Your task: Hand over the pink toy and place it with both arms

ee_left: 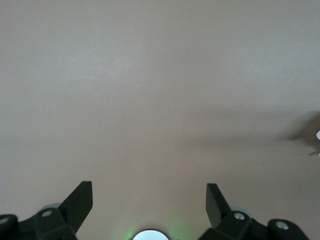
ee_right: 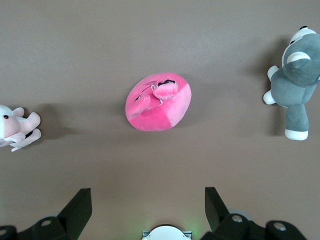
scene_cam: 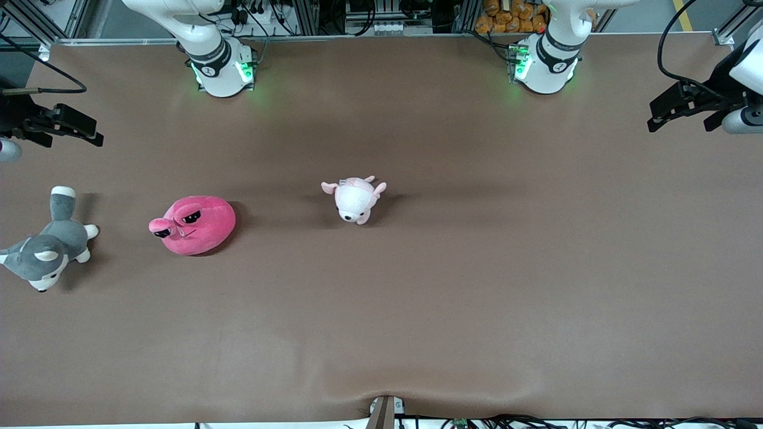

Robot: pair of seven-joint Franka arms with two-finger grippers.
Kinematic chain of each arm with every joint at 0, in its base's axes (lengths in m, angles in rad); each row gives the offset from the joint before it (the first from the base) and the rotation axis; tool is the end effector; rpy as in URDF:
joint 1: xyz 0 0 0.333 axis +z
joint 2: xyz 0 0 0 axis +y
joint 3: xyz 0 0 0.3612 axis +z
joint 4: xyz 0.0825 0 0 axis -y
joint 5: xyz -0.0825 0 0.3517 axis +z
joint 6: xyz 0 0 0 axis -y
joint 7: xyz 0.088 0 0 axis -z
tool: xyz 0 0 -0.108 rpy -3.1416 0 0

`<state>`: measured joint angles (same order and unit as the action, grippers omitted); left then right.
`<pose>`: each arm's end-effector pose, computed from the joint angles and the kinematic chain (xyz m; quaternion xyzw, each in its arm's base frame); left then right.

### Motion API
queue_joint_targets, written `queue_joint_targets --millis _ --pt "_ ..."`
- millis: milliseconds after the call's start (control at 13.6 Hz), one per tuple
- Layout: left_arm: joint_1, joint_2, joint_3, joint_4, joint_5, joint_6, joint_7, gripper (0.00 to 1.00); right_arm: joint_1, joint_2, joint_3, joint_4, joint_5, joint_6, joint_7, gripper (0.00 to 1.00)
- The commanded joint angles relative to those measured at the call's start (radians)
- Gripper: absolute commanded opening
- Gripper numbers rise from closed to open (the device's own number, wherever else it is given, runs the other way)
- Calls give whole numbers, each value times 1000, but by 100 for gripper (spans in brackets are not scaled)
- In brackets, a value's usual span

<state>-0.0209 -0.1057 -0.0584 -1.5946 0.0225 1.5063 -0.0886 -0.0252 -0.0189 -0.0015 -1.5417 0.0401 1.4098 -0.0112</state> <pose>0.4762 -0.0374 0.7054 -0.9998 -0.0056 -0.0098 0.0135 0.4982 -0.0085 0.6778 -0.9982 0.0056 0.0561 0.0210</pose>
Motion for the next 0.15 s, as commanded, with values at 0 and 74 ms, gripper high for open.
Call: queue_joint_targets --millis 0,74 --pt "3 12 -1 31 -4 -6 4 100 -10 -4 6 2 -3 0 -9 100" --pt "3 14 -1 31 -3 -6 4 100 -12 -4 6 2 -3 1 -9 100"
